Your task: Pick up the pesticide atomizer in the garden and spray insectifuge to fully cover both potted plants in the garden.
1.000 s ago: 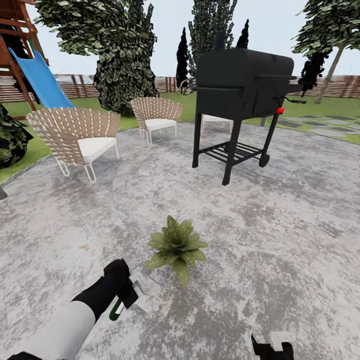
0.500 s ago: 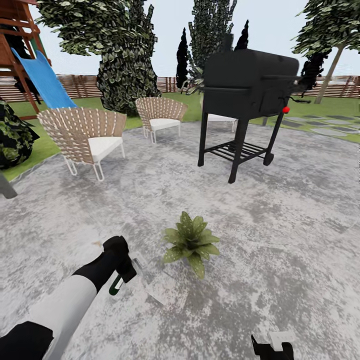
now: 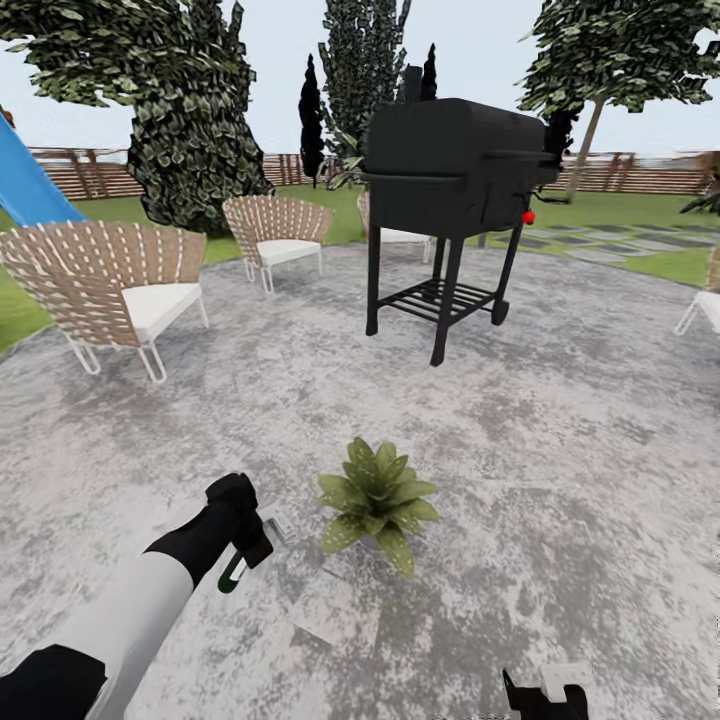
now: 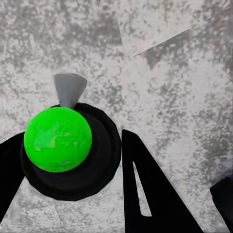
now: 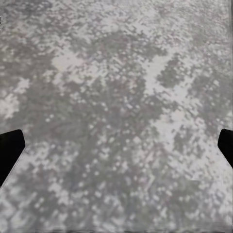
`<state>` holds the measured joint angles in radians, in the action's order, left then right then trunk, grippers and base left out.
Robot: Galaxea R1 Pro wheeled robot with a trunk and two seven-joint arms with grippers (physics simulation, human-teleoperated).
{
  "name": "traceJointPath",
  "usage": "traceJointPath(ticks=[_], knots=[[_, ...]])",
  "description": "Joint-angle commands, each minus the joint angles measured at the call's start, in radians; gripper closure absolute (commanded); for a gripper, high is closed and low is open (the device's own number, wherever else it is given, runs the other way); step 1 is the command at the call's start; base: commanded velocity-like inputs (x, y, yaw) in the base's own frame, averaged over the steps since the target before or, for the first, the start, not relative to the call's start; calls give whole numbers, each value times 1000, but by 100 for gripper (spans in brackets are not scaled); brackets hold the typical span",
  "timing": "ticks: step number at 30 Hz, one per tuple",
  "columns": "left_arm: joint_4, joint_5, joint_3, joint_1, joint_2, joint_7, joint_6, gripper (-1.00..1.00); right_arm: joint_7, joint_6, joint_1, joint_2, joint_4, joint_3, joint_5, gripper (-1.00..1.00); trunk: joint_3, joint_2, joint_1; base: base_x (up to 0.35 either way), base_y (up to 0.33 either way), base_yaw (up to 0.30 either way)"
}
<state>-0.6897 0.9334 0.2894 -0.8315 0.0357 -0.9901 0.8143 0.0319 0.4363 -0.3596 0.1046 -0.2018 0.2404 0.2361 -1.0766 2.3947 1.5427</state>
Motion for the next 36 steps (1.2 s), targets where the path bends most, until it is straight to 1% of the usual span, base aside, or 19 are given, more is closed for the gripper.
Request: traceJointPath(ticks=[1,6,10,21,26,36], knots=[[-2,7,4,0,1,-9,3,100,3,4,-1,0,1,9,8,-100,-1,0,0,10,332,-300],[-2,7,4,2,1,-9,4,100,3,4,-1,0,1,8,8,-100,-1,0,0,11,335,-300],[-2,1,4,2,0,-9,3,100,3,4,-1,0,1,8,8,-100,-1,0,0,148,326,-251],[-2,1,3,3,-2,-9,3,100,3,4,-1,-1,1,8,8,-100,-1,0,0,205,290,-23],[-1,4,3,3,-2,-9,3,100,3,4,-1,0,1,9,8,-100,-1,0,0,122,311,-257],[1,3,2,3,-2,-9,3,100,3,4,-1,0,1,9,8,-100,-1,0,0,6,334,-299]])
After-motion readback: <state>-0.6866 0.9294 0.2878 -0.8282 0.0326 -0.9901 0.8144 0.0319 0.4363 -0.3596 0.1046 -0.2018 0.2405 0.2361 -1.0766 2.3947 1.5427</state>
